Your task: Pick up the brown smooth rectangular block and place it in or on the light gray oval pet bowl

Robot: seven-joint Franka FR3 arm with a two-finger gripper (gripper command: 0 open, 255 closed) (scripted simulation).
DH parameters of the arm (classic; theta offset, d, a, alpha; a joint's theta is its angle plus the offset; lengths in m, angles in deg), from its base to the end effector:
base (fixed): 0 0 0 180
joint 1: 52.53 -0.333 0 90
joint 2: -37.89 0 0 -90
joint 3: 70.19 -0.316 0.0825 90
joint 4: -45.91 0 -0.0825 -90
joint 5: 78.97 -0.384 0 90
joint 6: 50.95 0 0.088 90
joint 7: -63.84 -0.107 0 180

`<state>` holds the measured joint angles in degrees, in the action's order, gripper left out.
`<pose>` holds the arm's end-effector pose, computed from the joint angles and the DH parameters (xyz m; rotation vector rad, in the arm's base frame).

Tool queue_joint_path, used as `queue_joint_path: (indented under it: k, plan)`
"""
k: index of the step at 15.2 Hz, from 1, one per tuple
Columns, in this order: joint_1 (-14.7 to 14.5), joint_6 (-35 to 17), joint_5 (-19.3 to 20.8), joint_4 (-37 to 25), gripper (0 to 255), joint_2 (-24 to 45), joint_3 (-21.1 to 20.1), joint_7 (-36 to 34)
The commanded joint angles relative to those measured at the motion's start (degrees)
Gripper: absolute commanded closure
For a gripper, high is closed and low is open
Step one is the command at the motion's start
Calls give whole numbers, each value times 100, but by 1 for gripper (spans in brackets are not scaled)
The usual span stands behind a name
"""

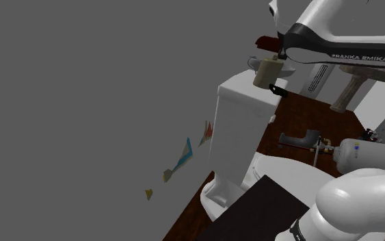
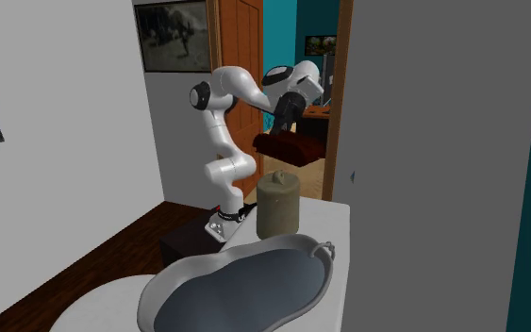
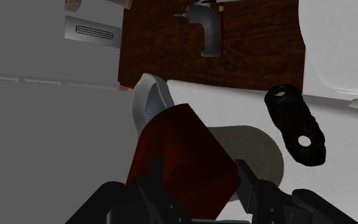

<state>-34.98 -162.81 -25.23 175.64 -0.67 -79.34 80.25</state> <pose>0.3660 -0.0881 0.6657 2.0452 0.3476 0.0870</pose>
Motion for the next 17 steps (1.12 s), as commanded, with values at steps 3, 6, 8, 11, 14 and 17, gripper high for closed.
queue_joint_path:
  k: [3,6,8,11,14,17]
  plan:
    - [198,-489,265,-370,255,580,354,67]
    - [335,-854,419,-674,255,1019,628,146]
    - [418,-1084,494,-912,255,1331,801,209]
    - [529,-1409,558,-1320,255,1825,1049,324]
    - [627,-1711,553,-1788,255,2347,1282,473]
    - [725,-1988,467,-2318,255,2898,1496,667]
